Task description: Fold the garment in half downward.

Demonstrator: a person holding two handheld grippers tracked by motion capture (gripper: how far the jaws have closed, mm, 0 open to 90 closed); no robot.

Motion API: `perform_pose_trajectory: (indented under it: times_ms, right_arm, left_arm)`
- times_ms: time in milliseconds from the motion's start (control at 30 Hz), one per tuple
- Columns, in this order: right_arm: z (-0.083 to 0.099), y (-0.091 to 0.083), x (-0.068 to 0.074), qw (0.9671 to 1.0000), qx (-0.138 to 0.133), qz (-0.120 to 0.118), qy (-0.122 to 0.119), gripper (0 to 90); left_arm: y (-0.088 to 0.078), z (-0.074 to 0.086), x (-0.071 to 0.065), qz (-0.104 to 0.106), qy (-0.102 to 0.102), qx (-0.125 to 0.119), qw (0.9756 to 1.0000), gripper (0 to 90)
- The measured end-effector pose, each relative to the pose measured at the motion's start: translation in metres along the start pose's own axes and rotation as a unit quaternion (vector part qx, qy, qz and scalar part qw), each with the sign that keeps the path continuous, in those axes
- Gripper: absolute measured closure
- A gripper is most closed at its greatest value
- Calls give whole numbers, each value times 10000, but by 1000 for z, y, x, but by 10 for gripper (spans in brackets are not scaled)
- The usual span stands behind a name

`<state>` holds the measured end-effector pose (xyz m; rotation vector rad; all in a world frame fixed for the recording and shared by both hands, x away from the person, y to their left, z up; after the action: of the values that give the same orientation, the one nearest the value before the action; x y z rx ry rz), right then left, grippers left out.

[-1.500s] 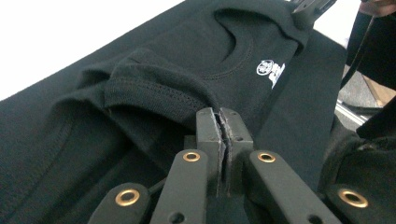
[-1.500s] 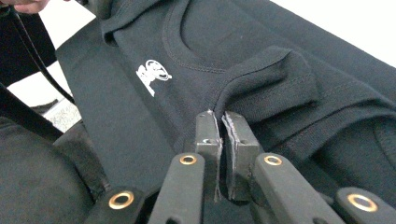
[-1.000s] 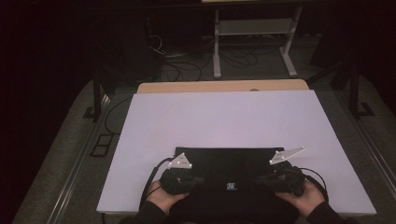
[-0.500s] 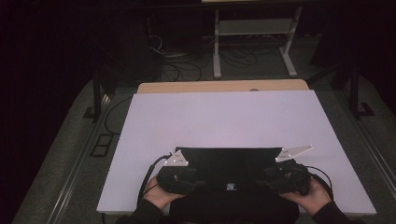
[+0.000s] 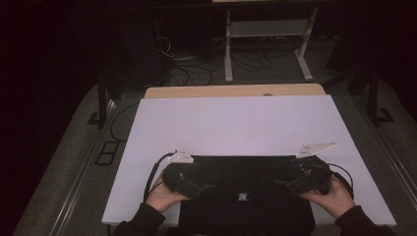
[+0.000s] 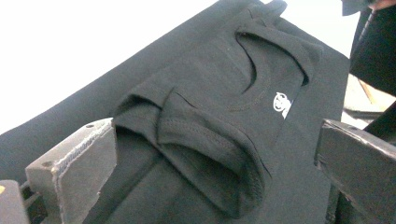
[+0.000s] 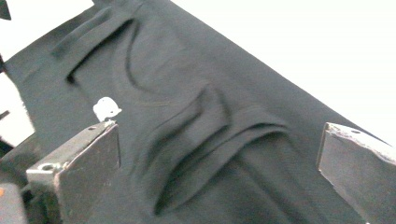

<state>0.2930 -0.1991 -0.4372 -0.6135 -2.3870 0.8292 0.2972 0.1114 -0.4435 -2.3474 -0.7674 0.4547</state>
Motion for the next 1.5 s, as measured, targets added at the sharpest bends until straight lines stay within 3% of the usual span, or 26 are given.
perform_pose_trajectory:
  times_ms: [433,600,733,1067,1200,1500]
  right_arm:
    - [-5,-19,-34,9999,-92,-2,60,0]
    - [-7,-23,-42,10000,-61,27,0,0]
    - [-10,-24,-48,10000,-69,38,-20,0]
    - [-12,-21,-64,10000,-45,33,19,0]
    - [-11,-19,-70,10000,0,86,46,0]
    - [-9,-8,-85,9998,117,157,81,0]
  left_arm:
    - [-19,-16,40,-319,-193,-279,9989,0]
    - [-20,-19,48,-393,-95,-262,9988,0]
    - [-18,-22,55,-442,-140,-222,9987,0]
    - [-9,-20,69,-546,-12,-109,9984,0]
    - [-5,-20,76,-689,-43,-216,9974,0]
    - [9,-16,87,-587,-154,-120,9981,0]
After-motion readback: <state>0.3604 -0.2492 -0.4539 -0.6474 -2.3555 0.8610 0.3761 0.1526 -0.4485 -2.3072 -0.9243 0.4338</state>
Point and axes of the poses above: each handheld gripper's, and its own axes: y roughly forward along the jaws, z roughly out of its underside, x roughly to its left, the point moved 6 cm from there along y, roughly forward along the jaws, and after that the axes turned 11 degrees about -z, right-handed, at the moved point
